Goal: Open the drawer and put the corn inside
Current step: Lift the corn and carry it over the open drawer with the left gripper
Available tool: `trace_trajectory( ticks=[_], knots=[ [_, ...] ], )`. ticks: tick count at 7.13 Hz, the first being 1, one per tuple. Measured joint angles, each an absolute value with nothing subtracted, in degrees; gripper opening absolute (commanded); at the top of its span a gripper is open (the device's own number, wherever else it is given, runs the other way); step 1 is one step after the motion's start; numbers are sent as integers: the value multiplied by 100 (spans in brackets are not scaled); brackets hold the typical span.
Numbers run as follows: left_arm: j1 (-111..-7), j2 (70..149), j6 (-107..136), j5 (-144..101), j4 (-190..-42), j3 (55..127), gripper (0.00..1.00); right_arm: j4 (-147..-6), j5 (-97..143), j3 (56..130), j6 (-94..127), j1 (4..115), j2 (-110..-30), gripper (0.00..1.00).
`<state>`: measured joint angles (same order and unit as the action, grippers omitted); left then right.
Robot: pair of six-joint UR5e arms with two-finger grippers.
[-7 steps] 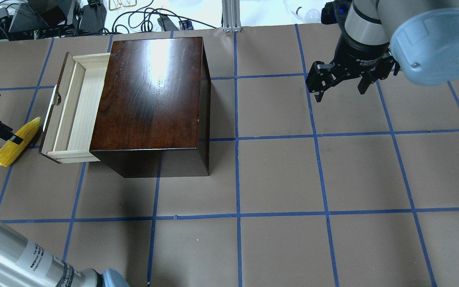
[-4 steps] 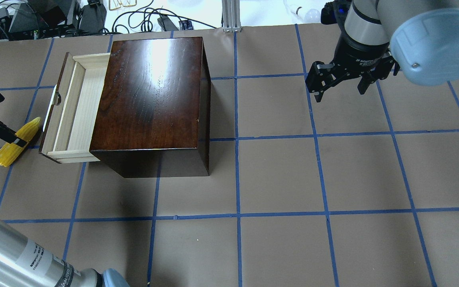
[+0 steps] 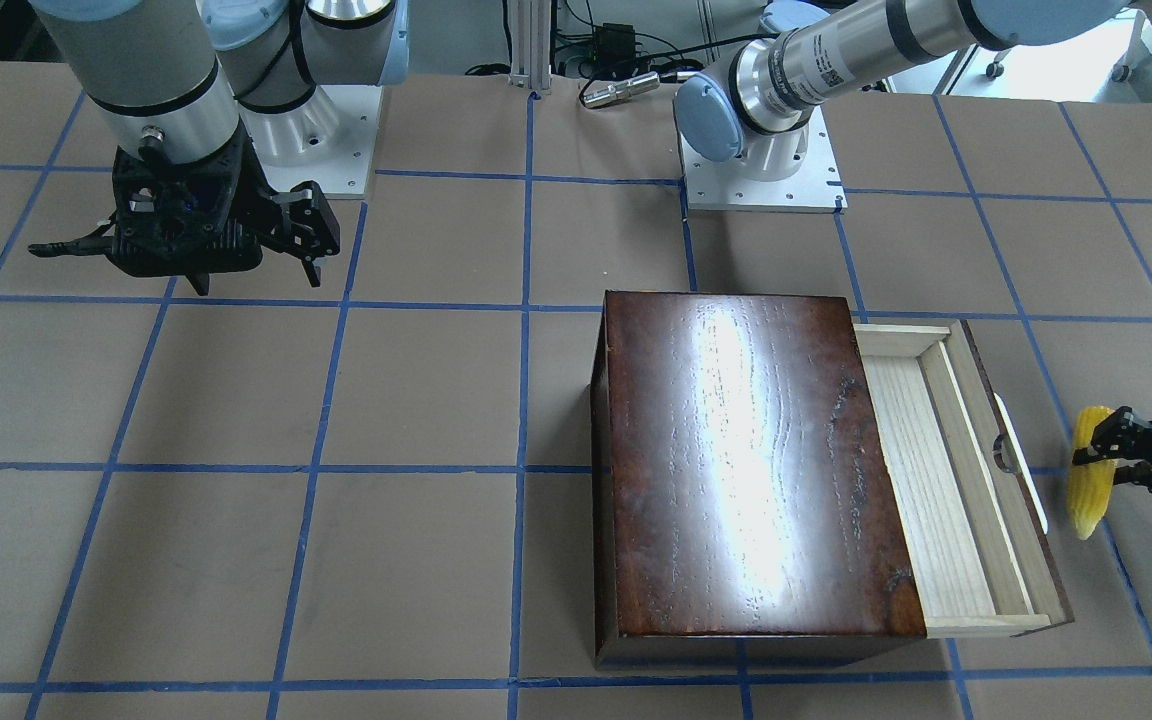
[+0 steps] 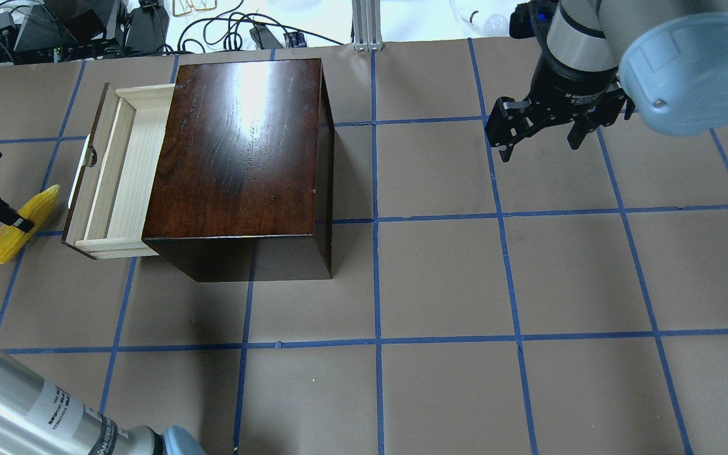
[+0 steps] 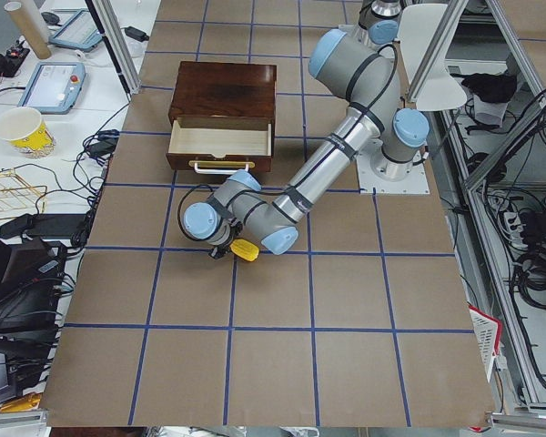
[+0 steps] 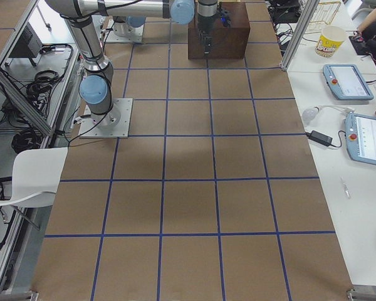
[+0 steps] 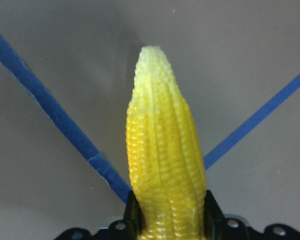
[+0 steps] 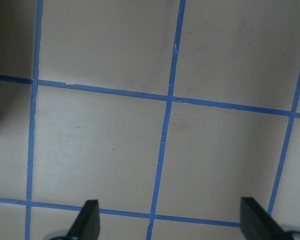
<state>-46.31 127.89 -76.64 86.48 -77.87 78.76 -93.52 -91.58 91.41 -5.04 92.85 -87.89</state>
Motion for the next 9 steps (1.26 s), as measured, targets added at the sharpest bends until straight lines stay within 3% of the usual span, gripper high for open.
trace_trajectory(
  ticks=[3,7,9],
  knots=[
    [-4852,12112,-6439,8639,-7924,7790,0,-9352,-9158,9141,-503,9290,-8789,100],
    [-5865,11256,-4484,8869,-9475,6764,0,-9352,-9158,9144,-503,9286,-8791,100],
    [-6511,11129,-3467,8846,-9661,6640,0,-9351,-9158,9147,-505,9275,-8791,100]
  ],
)
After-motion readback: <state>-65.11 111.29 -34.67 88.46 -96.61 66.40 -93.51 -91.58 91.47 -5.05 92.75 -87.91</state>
